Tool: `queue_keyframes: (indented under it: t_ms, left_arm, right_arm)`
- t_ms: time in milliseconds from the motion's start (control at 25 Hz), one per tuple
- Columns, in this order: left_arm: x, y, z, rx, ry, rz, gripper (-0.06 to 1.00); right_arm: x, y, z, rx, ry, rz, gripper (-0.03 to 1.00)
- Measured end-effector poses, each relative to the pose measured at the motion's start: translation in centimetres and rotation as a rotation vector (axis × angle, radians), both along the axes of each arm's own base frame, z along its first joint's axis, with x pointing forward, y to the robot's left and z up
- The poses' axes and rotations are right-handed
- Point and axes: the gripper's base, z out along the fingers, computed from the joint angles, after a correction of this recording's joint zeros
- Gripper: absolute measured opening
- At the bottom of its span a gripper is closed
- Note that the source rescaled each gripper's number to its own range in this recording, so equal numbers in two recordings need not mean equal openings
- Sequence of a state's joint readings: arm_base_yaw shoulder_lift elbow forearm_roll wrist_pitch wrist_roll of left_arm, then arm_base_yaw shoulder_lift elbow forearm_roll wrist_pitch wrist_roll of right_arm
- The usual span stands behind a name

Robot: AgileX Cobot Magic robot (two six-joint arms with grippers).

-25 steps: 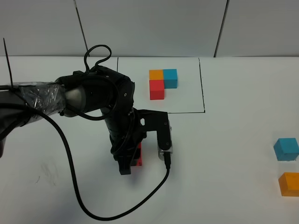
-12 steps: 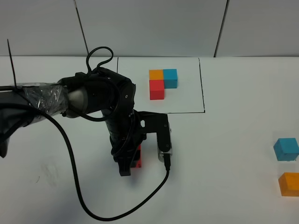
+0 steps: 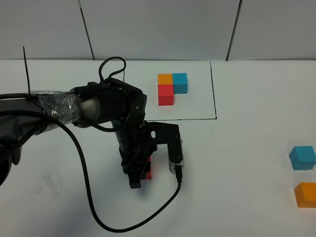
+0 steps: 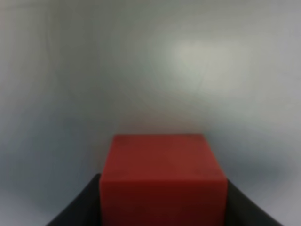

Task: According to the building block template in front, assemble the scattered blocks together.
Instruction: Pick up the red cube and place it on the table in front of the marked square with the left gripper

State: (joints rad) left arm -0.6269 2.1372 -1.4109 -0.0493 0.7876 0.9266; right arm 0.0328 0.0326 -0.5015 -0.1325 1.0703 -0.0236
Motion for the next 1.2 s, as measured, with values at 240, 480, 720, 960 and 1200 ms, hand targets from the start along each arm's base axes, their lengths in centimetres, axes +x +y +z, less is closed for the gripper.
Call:
queue_keyframes:
  t_ms: [240,480,720,960,1200]
  left_arm:
    - [-0.03,-0.04,-0.03,-0.004,0.004,0.004,0.47]
    - [-0.02,-0.17,-0.05,-0.017,0.006,0.013,0.47]
    - [0.0,-0.18,-0.07,-0.018,0.005,0.022,0.47]
    - [0.21,-0.46,-0.81,-0.036,-0.002,0.081,0.63]
    - [0.4,-0.44,-0.81,-0.036,-0.02,0.13,0.82]
  right_arm:
    - [0.0,0.0,0.0,0.0,0.0,0.0,0.0]
    - [0.0,0.0,0.0,0.0,0.0,0.0,0.0]
    - [0.0,0.0,0.0,0.0,0.0,0.0,0.0]
    - [0.0,0.0,0.0,0.0,0.0,0.0,0.0]
    - [0.0,0.0,0.0,0.0,0.0,0.0,0.0]
